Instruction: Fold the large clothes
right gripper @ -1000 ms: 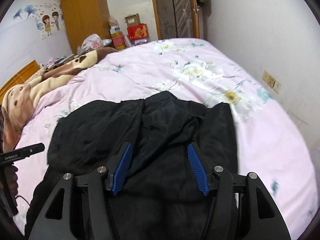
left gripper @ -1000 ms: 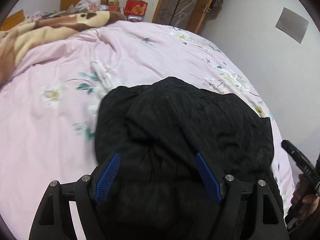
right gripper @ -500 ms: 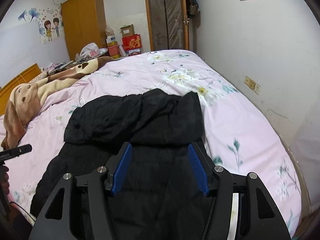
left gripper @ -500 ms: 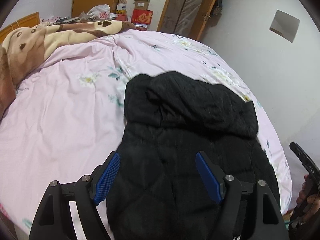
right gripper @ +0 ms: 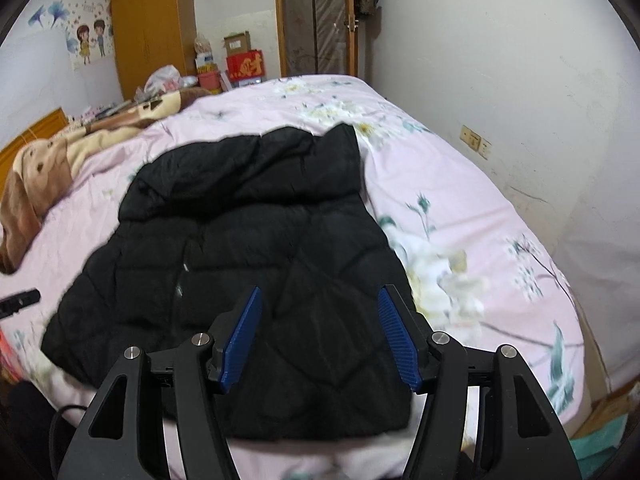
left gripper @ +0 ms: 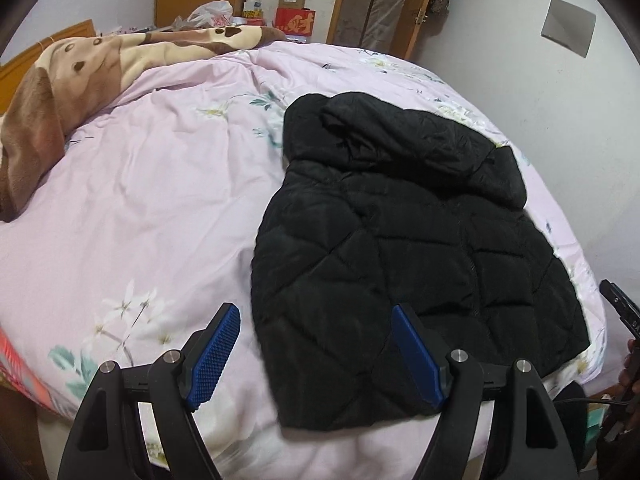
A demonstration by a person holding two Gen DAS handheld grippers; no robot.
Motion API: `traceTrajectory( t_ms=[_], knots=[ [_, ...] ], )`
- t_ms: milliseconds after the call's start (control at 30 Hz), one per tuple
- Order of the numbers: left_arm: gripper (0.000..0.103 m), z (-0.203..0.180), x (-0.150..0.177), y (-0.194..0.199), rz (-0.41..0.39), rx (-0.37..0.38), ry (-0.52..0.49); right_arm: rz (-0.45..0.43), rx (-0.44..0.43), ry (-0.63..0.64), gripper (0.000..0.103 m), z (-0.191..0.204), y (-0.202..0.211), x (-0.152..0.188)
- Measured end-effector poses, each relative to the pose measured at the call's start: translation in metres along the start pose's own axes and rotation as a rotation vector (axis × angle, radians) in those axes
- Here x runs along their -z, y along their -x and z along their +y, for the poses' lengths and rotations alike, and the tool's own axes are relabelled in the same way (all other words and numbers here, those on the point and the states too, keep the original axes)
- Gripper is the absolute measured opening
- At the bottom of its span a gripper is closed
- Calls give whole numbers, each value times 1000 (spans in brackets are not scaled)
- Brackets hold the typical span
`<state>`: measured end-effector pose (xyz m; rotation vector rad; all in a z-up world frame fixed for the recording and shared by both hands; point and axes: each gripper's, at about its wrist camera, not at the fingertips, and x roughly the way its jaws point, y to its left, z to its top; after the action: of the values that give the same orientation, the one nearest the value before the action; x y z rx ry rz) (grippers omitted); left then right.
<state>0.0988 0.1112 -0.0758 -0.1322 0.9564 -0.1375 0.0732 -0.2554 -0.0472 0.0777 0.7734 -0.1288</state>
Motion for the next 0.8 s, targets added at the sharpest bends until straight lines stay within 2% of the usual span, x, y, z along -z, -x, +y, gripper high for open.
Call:
traceTrajectory(
  t_ms=[167, 200, 267, 400, 467, 600, 800],
  knots=[
    [78, 7, 25, -11, 35, -25, -3, 49, 39, -11, 69, -12, -6, 27],
    [78, 8, 31, -15, 39, -60, -17, 60, 52, -13, 69, -16, -9, 33],
    [78, 8, 38, -21, 49, -84, -40, 78, 73, -22, 70, -21, -13, 44],
    [80, 15, 50, -33, 82, -42, -7, 113, 95, -32, 76, -31, -19, 60],
    [83, 17, 52, -38, 86, -44, 2, 119, 105, -44, 76, -36, -20, 65],
    [84, 19, 55, -42, 101, -22, 28, 136, 101, -94, 77, -47, -23, 68],
    [84, 15, 57, -52, 118, -38, 35, 183, 94, -112, 77, -51, -35, 73]
  ],
)
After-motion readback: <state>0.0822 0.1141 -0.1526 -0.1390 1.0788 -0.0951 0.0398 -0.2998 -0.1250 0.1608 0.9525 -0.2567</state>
